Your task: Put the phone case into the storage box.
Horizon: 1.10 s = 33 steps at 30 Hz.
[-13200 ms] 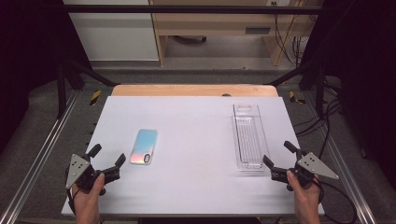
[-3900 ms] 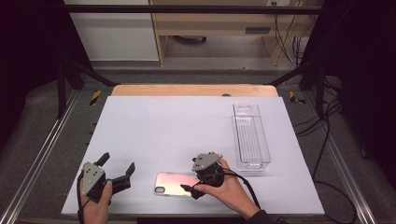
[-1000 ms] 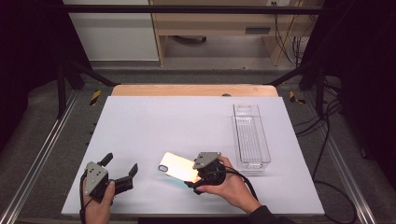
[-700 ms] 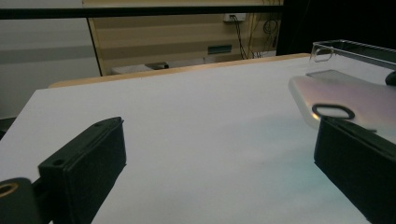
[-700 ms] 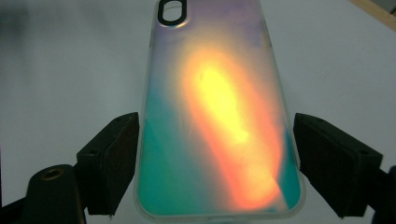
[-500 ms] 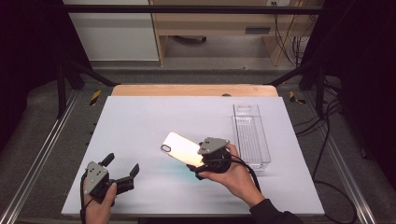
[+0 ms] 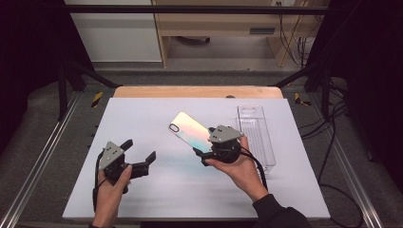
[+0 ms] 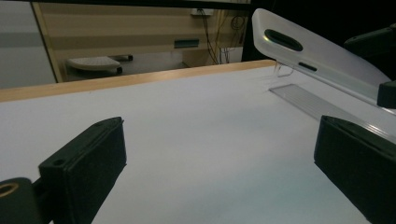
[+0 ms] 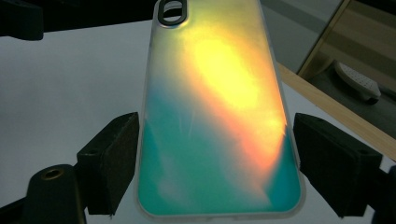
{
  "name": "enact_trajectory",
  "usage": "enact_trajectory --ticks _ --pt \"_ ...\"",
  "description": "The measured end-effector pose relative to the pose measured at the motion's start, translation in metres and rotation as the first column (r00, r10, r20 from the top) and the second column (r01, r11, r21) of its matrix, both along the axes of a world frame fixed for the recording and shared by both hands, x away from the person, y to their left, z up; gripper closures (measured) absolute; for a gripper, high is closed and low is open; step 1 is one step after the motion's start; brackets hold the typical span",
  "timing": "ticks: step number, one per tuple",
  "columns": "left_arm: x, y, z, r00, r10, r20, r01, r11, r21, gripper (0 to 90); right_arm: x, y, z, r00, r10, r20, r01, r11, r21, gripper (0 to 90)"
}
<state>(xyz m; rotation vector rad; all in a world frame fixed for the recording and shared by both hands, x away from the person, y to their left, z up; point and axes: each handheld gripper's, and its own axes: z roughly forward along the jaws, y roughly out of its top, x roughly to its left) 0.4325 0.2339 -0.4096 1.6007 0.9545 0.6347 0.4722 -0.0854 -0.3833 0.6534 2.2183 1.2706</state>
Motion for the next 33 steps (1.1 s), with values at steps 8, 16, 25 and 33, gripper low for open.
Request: enact_trajectory --ticks 8,16,25,33 --pt "0.013 -0.017 0.023 0.9984 -0.057 -0.006 0.057 0.9980 0.028 1.7 -0.002 0.001 -0.001 0.9980 -0.030 0.056 0.030 1.000 0.008 17.6" --pt "0.015 -0.033 0.038 0.9943 -0.106 -0.016 0.106 0.9932 0.048 1.6 -0.009 0.001 -0.009 0.9935 -0.046 0.104 0.044 0.999 0.018 17.6" --pt "0.023 -0.048 0.047 0.9886 -0.146 -0.038 0.146 0.9893 0.000 3.1 -0.015 0.002 -0.020 0.9915 -0.043 0.123 0.036 0.998 0.057 17.6" --pt "0.032 -0.057 0.043 0.9858 -0.160 -0.051 0.162 0.9861 0.037 19.1 -0.021 0.001 -0.023 0.9892 -0.039 0.142 0.028 0.997 0.079 17.5"
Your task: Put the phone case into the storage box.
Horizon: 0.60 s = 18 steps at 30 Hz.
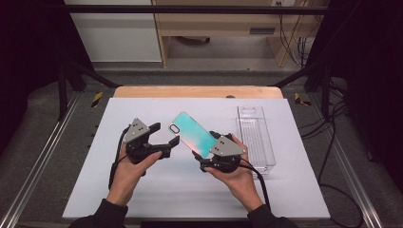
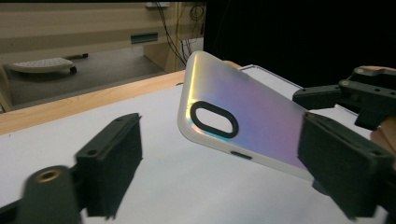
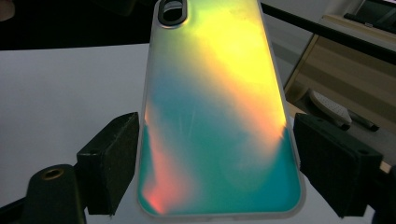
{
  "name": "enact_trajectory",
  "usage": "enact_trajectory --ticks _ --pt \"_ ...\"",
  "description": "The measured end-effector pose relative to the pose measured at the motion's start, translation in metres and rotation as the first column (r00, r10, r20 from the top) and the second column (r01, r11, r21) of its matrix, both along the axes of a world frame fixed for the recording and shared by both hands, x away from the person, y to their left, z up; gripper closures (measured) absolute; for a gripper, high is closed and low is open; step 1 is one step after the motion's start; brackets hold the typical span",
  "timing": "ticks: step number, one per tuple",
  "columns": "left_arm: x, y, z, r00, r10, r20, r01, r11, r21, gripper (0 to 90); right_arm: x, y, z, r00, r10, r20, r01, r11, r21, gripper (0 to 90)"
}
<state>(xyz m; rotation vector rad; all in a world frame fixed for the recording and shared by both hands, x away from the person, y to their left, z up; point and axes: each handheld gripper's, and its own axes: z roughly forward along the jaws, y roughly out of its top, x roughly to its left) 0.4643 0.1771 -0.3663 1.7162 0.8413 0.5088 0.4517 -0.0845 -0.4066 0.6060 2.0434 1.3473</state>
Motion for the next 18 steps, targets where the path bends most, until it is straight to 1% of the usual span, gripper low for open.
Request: enact_trajectory --ticks 3,6,9,13,15,18 --pt "0.005 -0.001 -0.002 0.9999 0.003 -0.011 -0.003 1.0000 -0.007 26.3 -0.004 -0.002 0.000 0.9999 0.006 0.013 -0.006 1.000 0.007 17.6" --pt "0.008 -0.002 -0.003 0.9993 -0.016 -0.033 0.015 0.9996 -0.024 31.0 -0.008 -0.004 0.000 0.9995 0.010 0.030 -0.011 1.000 0.009 17.5" --pt "0.012 -0.005 -0.002 0.9967 -0.058 -0.057 0.054 0.9959 -0.072 38.0 -0.010 -0.006 0.000 0.9992 0.009 0.040 -0.010 1.000 0.014 17.5" --pt "0.016 -0.007 -0.002 0.9918 -0.092 -0.089 0.081 0.9903 -0.113 47.5 -0.010 -0.008 -0.002 0.9994 0.016 0.030 -0.017 0.999 0.027 17.5" --pt "0.017 -0.008 -0.001 0.9915 -0.086 -0.098 0.074 0.9898 -0.122 53.3 -0.010 -0.008 -0.003 0.9995 0.021 0.025 -0.021 1.000 0.021 17.5" --pt "0.017 -0.008 0.000 0.9903 -0.090 -0.106 0.074 0.9864 -0.147 57.8 -0.010 -0.009 -0.006 0.9996 0.021 0.017 -0.022 0.999 0.032 17.4"
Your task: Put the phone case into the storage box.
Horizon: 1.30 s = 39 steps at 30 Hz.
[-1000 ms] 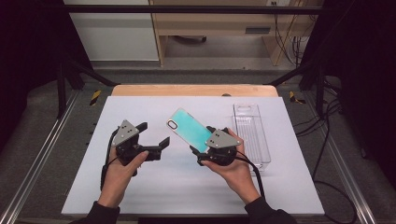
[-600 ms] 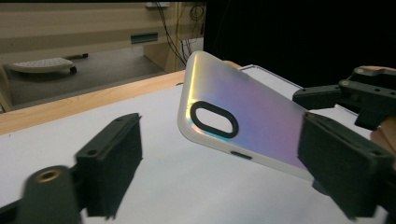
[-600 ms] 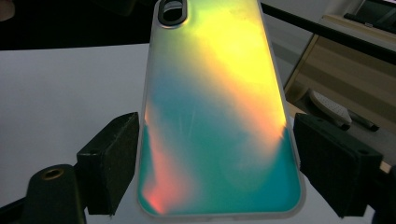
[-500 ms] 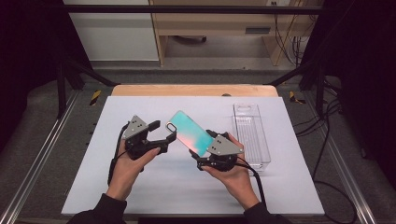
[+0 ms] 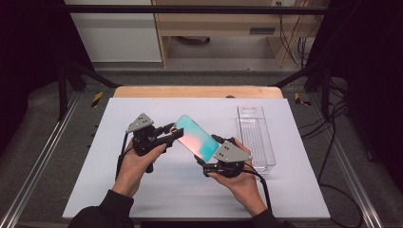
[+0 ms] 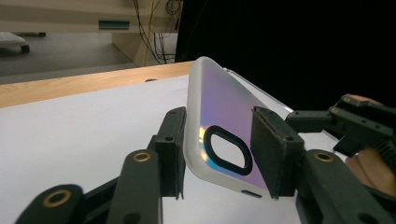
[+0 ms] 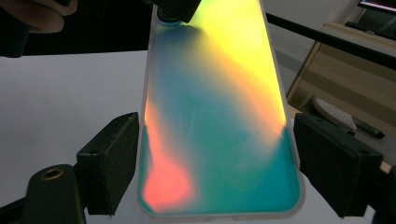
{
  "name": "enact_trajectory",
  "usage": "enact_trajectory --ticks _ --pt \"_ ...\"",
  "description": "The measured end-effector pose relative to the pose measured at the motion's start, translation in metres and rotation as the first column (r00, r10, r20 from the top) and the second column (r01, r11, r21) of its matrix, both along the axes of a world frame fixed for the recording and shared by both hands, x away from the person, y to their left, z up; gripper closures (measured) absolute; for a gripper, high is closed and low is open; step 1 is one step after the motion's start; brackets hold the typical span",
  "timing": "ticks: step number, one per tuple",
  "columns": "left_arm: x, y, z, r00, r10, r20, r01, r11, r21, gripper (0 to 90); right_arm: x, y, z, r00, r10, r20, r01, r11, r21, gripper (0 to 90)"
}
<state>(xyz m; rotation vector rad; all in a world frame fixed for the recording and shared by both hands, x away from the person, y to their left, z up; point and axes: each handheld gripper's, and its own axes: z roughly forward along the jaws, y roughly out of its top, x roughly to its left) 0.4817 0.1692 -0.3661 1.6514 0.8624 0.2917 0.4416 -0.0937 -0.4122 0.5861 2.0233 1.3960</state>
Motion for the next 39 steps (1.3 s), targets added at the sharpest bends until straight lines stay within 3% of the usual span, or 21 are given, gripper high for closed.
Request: enact_trajectory --ticks 2,9,17,21,24,25,26,27,28,32,35,39 --pt "0.000 0.001 0.000 0.9999 -0.005 -0.011 0.004 0.9997 -0.024 60.5 0.000 -0.001 -0.001 1.0000 0.000 -0.004 0.000 1.000 0.003 17.5" --pt "-0.001 0.000 0.002 0.9997 -0.012 -0.022 0.011 0.9995 -0.028 63.4 0.001 -0.001 -0.004 1.0000 0.002 -0.009 -0.002 1.000 -0.004 17.5" --pt "-0.003 0.003 0.006 0.9982 -0.051 -0.030 0.048 0.9958 -0.077 70.6 0.003 0.000 -0.009 0.9997 0.008 -0.021 -0.008 1.000 -0.007 17.5" --pt "-0.007 0.001 0.010 0.9916 -0.122 -0.044 0.114 0.9824 -0.148 78.0 0.006 0.001 -0.012 0.9995 0.013 -0.030 -0.014 1.000 -0.015 17.6" --pt "-0.011 -0.003 0.015 0.9906 -0.134 -0.028 0.129 0.9822 -0.137 79.8 0.009 0.004 -0.016 0.9986 0.023 -0.049 -0.023 1.000 -0.008 17.9" --pt "-0.012 -0.004 0.016 0.9912 -0.130 -0.022 0.126 0.9830 -0.133 80.0 0.010 0.004 -0.016 0.9982 0.030 -0.052 -0.030 1.000 0.000 37.0" --pt "-0.013 -0.004 0.018 0.9929 -0.118 -0.016 0.115 0.9870 -0.112 79.9 0.010 0.001 -0.017 0.9989 0.040 -0.025 -0.040 0.999 0.017 62.4" --pt "-0.013 -0.003 0.018 0.9931 -0.117 -0.017 0.114 0.9867 -0.116 79.9 0.012 0.000 -0.016 0.9977 0.053 -0.041 -0.051 0.997 0.049 44.2" --pt "-0.014 -0.003 0.019 0.9933 -0.114 -0.015 0.112 0.9860 -0.124 80.0 0.013 0.000 -0.016 0.9980 0.044 -0.046 -0.042 0.998 0.054 45.0" --pt "-0.013 -0.002 0.019 0.9967 -0.081 0.008 0.082 0.9931 -0.085 80.0 0.015 0.004 -0.019 0.9966 0.056 -0.060 -0.053 0.997 0.047 36.4" --pt "-0.013 -0.002 0.019 0.9979 -0.060 0.025 0.061 0.9970 -0.047 80.1 0.016 0.006 -0.020 0.9937 0.054 -0.098 -0.049 0.997 0.061 25.7" --pt "-0.013 -0.003 0.019 0.9984 -0.039 0.041 0.040 0.9989 -0.026 80.0 0.018 0.007 -0.020 0.9860 0.063 -0.154 -0.050 0.995 0.090 14.0"
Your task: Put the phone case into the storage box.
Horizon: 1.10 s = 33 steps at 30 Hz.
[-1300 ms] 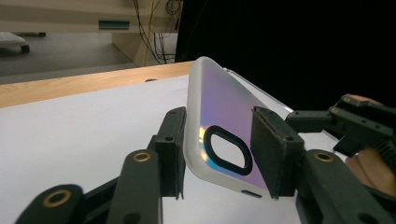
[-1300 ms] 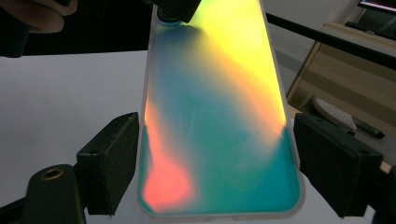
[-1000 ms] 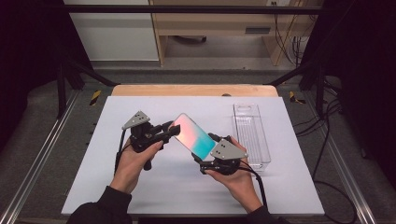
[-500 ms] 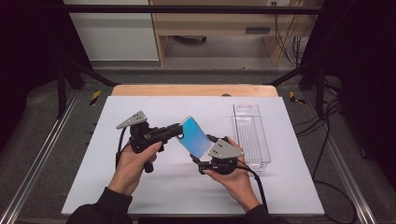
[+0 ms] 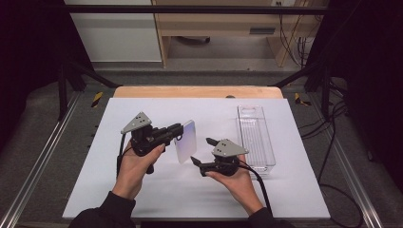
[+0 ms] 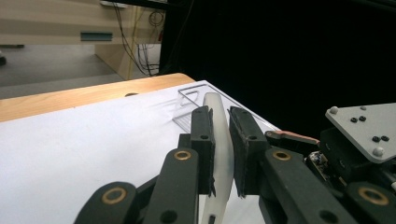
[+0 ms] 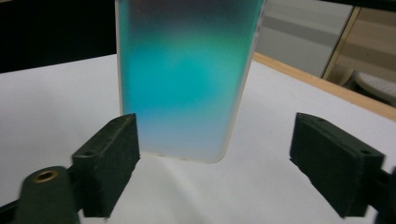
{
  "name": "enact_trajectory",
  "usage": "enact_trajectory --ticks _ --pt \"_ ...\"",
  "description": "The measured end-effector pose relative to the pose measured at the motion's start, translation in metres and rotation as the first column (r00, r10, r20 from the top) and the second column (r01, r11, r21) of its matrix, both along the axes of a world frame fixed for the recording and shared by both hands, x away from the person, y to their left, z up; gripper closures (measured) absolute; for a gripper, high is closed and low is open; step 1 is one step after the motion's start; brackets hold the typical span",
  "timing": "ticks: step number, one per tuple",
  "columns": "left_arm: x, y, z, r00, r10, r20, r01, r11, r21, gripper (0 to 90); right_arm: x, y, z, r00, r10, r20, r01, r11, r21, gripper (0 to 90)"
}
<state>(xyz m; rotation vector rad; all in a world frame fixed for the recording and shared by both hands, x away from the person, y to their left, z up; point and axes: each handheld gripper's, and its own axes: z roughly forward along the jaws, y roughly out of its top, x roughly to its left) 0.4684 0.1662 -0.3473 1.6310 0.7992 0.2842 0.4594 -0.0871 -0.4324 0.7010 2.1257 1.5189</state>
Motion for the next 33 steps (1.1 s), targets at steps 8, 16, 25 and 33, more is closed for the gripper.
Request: enact_trajectory --ticks 8,16,25,33 --pt "0.000 -0.001 0.000 0.9987 0.031 0.041 -0.032 0.9994 0.010 80.0 0.001 0.001 0.004 0.9975 -0.030 -0.064 0.033 0.998 0.055 4.6" --pt "-0.002 -0.008 0.002 0.9968 0.027 0.075 -0.028 0.9996 0.006 80.0 0.001 0.001 0.015 0.9959 -0.059 -0.068 0.065 0.995 0.076 3.7" --pt "-0.006 -0.019 0.000 0.9964 0.004 0.085 -0.005 0.9999 0.014 80.0 0.002 0.006 0.022 0.9933 -0.085 -0.078 0.091 0.993 0.072 3.3" --pt "-0.011 -0.027 -0.004 0.9963 -0.013 0.085 0.012 0.9999 0.010 80.0 0.004 0.013 0.022 0.9910 -0.100 -0.089 0.108 0.990 0.089 3.5"
